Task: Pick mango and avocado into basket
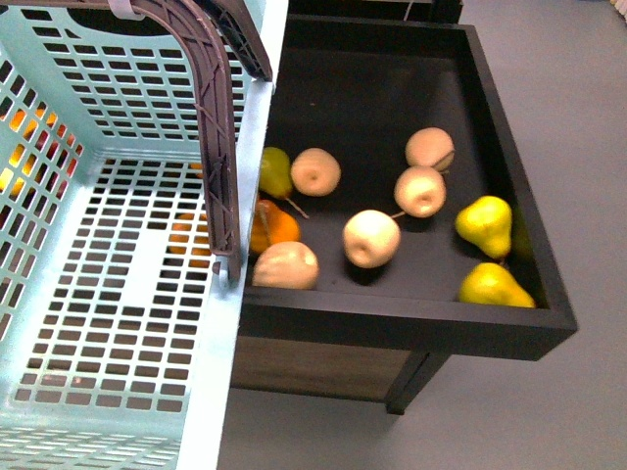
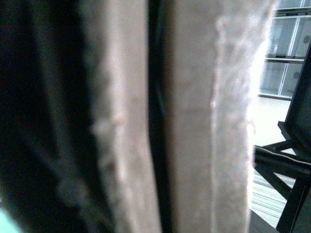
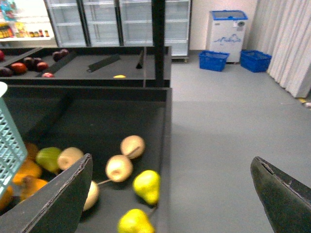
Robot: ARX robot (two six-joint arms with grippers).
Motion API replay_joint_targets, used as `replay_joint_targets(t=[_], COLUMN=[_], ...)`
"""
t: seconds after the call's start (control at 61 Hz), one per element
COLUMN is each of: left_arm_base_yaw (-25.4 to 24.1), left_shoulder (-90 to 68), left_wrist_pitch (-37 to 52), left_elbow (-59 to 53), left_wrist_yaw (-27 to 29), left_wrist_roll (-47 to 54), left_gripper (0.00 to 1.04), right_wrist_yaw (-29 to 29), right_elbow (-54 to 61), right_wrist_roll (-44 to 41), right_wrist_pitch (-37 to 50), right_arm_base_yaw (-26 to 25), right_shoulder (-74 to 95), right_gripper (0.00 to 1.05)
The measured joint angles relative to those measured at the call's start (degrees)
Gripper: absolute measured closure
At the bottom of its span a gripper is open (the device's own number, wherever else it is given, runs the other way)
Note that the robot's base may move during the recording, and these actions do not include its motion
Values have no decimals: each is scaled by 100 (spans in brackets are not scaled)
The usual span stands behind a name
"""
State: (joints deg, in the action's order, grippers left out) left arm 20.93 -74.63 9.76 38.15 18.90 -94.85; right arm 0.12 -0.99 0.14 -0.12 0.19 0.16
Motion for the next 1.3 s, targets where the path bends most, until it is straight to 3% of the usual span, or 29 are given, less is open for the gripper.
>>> replay_joint_targets(t=[1.296], left_arm_base_yaw=[-4], left_shoulder=[0], left_wrist_pitch=[-2], left_elbow=[0], left_wrist_yaw=[9], left_wrist_roll=[4], left_gripper=[78], right_wrist_yaw=[-4], right_elbow=[0], right_wrist_roll=[0], right_wrist_pitch=[0], right_arm_base_yaw=[0], right_shoulder=[0], right_gripper=[9])
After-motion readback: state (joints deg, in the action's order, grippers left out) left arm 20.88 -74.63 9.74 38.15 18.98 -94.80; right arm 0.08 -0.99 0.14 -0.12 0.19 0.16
